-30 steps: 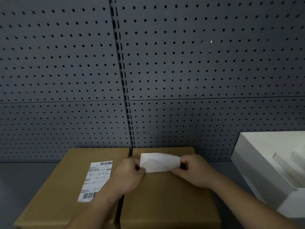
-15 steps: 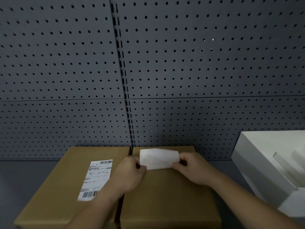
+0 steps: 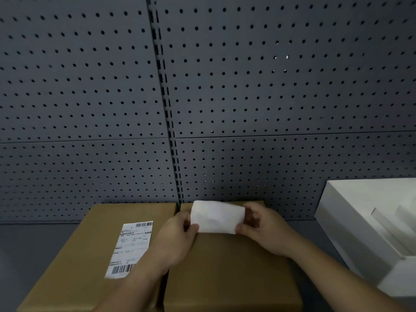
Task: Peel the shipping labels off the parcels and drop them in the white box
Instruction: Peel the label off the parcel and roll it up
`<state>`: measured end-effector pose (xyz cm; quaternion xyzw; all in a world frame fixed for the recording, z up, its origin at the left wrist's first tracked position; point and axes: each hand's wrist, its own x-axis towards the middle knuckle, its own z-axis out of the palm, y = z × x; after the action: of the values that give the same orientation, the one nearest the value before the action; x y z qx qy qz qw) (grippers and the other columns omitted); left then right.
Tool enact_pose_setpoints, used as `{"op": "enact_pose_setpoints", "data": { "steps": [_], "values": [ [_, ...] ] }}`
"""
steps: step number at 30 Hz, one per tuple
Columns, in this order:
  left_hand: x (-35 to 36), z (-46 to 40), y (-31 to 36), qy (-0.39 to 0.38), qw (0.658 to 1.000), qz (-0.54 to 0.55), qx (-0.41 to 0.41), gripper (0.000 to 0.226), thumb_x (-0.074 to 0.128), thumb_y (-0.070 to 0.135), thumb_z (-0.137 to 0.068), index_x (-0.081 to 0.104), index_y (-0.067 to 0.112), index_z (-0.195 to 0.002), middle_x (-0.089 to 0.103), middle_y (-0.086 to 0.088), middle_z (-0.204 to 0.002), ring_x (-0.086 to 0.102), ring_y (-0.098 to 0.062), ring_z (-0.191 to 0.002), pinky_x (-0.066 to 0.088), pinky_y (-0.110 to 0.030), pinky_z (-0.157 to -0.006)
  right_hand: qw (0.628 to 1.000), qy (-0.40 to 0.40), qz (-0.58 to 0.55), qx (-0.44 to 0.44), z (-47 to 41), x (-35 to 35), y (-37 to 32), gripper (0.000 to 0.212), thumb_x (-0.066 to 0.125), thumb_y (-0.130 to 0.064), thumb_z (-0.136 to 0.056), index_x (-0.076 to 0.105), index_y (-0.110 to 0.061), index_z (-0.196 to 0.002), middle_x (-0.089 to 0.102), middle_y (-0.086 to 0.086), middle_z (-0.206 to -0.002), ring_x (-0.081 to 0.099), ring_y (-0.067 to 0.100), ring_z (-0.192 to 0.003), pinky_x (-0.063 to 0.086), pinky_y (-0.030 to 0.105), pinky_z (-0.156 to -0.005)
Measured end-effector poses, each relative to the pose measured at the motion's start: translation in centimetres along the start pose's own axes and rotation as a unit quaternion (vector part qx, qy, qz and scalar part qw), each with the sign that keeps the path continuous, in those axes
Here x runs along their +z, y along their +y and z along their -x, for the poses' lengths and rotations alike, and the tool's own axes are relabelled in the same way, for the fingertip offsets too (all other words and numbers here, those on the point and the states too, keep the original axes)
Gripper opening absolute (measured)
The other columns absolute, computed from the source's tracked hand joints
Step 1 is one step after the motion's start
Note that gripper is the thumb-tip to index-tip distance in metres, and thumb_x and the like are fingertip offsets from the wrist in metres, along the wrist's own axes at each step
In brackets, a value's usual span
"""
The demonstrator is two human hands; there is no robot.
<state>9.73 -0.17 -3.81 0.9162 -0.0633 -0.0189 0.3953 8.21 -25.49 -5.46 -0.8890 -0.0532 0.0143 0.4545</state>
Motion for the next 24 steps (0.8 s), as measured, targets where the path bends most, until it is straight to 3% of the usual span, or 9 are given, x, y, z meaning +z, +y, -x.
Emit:
{"op": "enact_pose_setpoints", "data": {
  "steps": [2,5,8,11,15,17,20,22,24],
  "values": [
    [0.1,0.1,0.0,0.008,1.000,0.017,0.008,0.005,0.058,0.025,-0.098,0.061,0.027,-0.102,0.069,0.009,-0.094,0.063,-0.002,-0.086,0.052,-0.021,-0.073,1.000,0.009,-0.012,-0.009,0.1,0.1,0.1,0.063,0.076,-0.055,-0.077,0.045,-0.056,-0.131,0.059,-0.018,-0.131,0.054,0.005,-0.124,0.049,0.039,-0.106],
    [0.3,0.4,0.3,0.022,0.999,0.045,0.020,0.025,0.061,0.026,-0.097,0.047,0.032,-0.116,0.064,0.016,-0.095,0.059,0.005,-0.088,0.043,-0.012,-0.067,0.999,0.018,-0.035,-0.027,0.5,0.2,-0.1,0.072,0.076,-0.050,-0.080,0.034,-0.061,-0.138,0.057,-0.021,-0.134,0.051,-0.006,-0.124,0.043,0.021,-0.103],
    [0.6,0.5,0.6,0.027,0.997,0.069,0.020,0.039,0.064,0.025,-0.095,0.038,0.036,-0.122,0.065,0.007,-0.092,0.062,-0.003,-0.085,0.043,-0.017,-0.064,0.998,0.016,-0.041,-0.036,0.8,0.4,-0.3,0.071,0.076,-0.043,-0.084,0.036,-0.054,-0.142,0.054,-0.025,-0.134,0.049,-0.015,-0.121,0.043,0.006,-0.092],
    [1.2,0.2,0.6,0.025,0.997,0.064,0.037,0.033,0.062,0.018,-0.095,0.045,0.034,-0.119,0.065,0.008,-0.092,0.062,-0.004,-0.083,0.043,-0.011,-0.064,0.998,0.027,-0.036,-0.046,1.2,0.6,-0.4,0.065,0.075,-0.038,-0.087,0.042,-0.048,-0.143,0.052,-0.028,-0.131,0.048,-0.020,-0.115,0.044,0.001,-0.086],
    [1.9,0.0,1.1,0.000,0.997,0.048,0.061,0.031,0.053,0.006,-0.097,0.056,0.031,-0.116,0.066,0.014,-0.099,0.060,0.003,-0.089,0.042,0.001,-0.070,0.998,0.048,-0.021,-0.044,1.7,0.7,-0.7,0.059,0.073,-0.038,-0.088,0.045,-0.045,-0.140,0.053,-0.029,-0.126,0.051,-0.021,-0.106,0.045,0.003,-0.081],
    [2.2,0.1,1.6,-0.028,0.992,0.119,0.040,0.033,0.045,0.003,-0.100,0.063,0.028,-0.111,0.067,0.012,-0.093,0.061,-0.004,-0.082,0.044,-0.008,-0.070,0.997,0.054,-0.008,-0.046,1.8,0.8,-0.9,0.060,0.073,-0.040,-0.088,0.045,-0.046,-0.140,0.052,-0.031,-0.123,0.051,-0.020,-0.102,0.046,0.006,-0.081],
    [2.4,0.3,2.3,-0.075,0.952,0.298,-0.015,0.027,0.046,0.013,-0.101,0.071,0.018,-0.111,0.064,-0.001,-0.080,0.055,-0.018,-0.073,0.043,-0.031,-0.066,0.997,0.055,0.000,-0.051,2.0,0.7,-0.9,0.063,0.073,-0.049,-0.085,0.046,-0.044,-0.141,0.051,-0.031,-0.128,0.051,-0.011,-0.115,0.051,0.024,-0.099],
    [2.5,0.4,2.8,-0.109,0.940,0.323,-0.005,0.024,0.057,0.030,-0.097,0.069,0.019,-0.114,0.066,0.002,-0.083,0.060,-0.015,-0.074,0.047,-0.031,-0.068,0.997,0.052,-0.001,-0.058,2.1,0.7,-1.0,0.070,0.072,-0.059,-0.080,0.046,-0.044,-0.143,0.053,-0.028,-0.132,0.052,-0.006,-0.120,0.052,0.031,-0.103],
    [2.8,0.6,3.2,-0.111,0.956,0.271,0.012,0.026,0.067,0.032,-0.093,0.066,0.024,-0.117,0.072,0.003,-0.094,0.069,-0.014,-0.086,0.057,-0.034,-0.080,0.997,0.053,-0.004,-0.064,2.1,0.7,-1.0,0.076,0.071,-0.066,-0.075,0.046,-0.044,-0.143,0.054,-0.026,-0.135,0.053,-0.004,-0.122,0.051,0.032,-0.104]
  ]
}}
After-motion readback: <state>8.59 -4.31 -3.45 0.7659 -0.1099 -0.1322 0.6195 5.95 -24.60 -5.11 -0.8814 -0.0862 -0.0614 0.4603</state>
